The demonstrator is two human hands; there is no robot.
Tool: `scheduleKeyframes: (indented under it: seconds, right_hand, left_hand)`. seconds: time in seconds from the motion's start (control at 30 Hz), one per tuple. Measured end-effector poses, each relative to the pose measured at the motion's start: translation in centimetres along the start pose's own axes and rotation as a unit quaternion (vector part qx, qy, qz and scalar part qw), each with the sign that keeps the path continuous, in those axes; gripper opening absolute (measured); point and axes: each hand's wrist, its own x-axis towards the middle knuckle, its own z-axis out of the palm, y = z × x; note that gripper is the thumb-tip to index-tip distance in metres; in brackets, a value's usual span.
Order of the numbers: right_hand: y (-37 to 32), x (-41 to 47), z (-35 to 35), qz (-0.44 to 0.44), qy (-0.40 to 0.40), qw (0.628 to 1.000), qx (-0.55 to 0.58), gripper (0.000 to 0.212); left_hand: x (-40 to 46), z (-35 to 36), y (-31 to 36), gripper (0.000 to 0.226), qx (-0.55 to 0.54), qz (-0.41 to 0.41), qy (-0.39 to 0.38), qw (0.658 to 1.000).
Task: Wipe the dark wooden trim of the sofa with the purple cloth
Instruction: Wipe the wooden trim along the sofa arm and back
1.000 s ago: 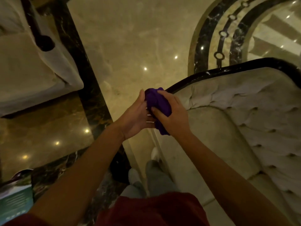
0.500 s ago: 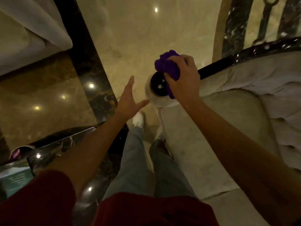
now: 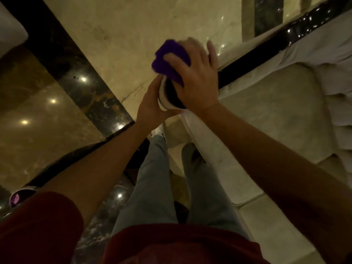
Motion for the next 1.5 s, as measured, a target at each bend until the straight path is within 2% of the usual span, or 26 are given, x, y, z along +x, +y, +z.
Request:
scheduleKeyframes:
  seconds: [0.13,0.3,0.43,0.5,0.6,0.67,0.73,0.83,0.93,1.0,1.13,1.2,1.33,1.5]
  right_hand:
    - [4.4,2.8,-2.5,-0.006,-0.069,0.992,-0.107,0.04]
    - [8.6,2.1,-6.5,-0.009,-0.088,0.994,-0.068,0.047]
    - [6.3,-0.3,-5.1,-0.011,-0.034,0.999,-0.016,0.038]
    - [3.6,-1.1,-3.2,-0.006,-0.034,0.999,0.041,0.036]
    - [-0.3,-2.5,-0.9,0.009,-0.005,0.993,0.119,0.041]
    - [-1.0,-3.5,0.0,-0.034,0.002,0.993,0.113,0.038]
    - [0.6,-3.6,-0.7,-0.094,-0.022,0.993,0.069,0.033]
    - [5.3,-2.7,-3.1,-0.133,-0.046,0.99,0.009,0.03]
    - [9.2,-1.1,-5.8,-0.139,-0.033,0.989,-0.031,0.028]
    - [11.6,0.6,-7.8,-0.106,-0.022,0.993,-0.056,0.034]
    - [12.2,2.4,-9.1,-0.03,-0.068,0.997,-0.029,0.038]
    - [11.3,1.6,-9.1,-0.049,-0.065,0.997,-0.011,0.034]
    - [7.8,-1.2,-7.2,-0.09,-0.076,0.991,0.062,0.027]
    - [10.7,0.4,-8.1,-0.133,-0.069,0.986,0.067,0.026]
  left_hand:
    - [-0.1,-0.5,0.1,0.121,0.008,0.009,-0.012,1.0]
    - [-0.4,-0.1,0.2,0.12,0.028,0.048,0.0,0.998]
    - [-0.2,-0.1,-0.2,0.122,0.018,0.026,-0.016,0.999]
    - [-0.2,0.0,-0.4,0.121,0.019,0.002,-0.011,1.0]
    - [-0.3,0.1,-0.5,0.11,0.05,-0.034,-0.012,0.998]
    - [-0.4,0.4,-0.5,0.094,0.077,-0.05,-0.003,0.996]
    - [-0.6,0.1,0.1,0.097,0.091,-0.073,-0.007,0.993]
    - [-1.6,0.0,1.8,0.114,0.135,-0.012,0.023,0.991]
    - [-3.1,0.3,3.9,0.113,0.193,0.091,0.112,0.97]
    - [-2.2,1.5,6.1,0.109,0.218,0.137,0.138,0.956]
    - [-0.7,2.8,8.3,0.104,0.26,0.135,0.125,0.948]
    - [0.0,3.6,8.4,0.101,0.266,0.154,0.136,0.942]
    - [-0.4,3.2,7.7,0.103,0.271,0.136,0.131,0.944]
    - [-0.1,3.2,9.1,0.098,0.338,0.12,0.117,0.926]
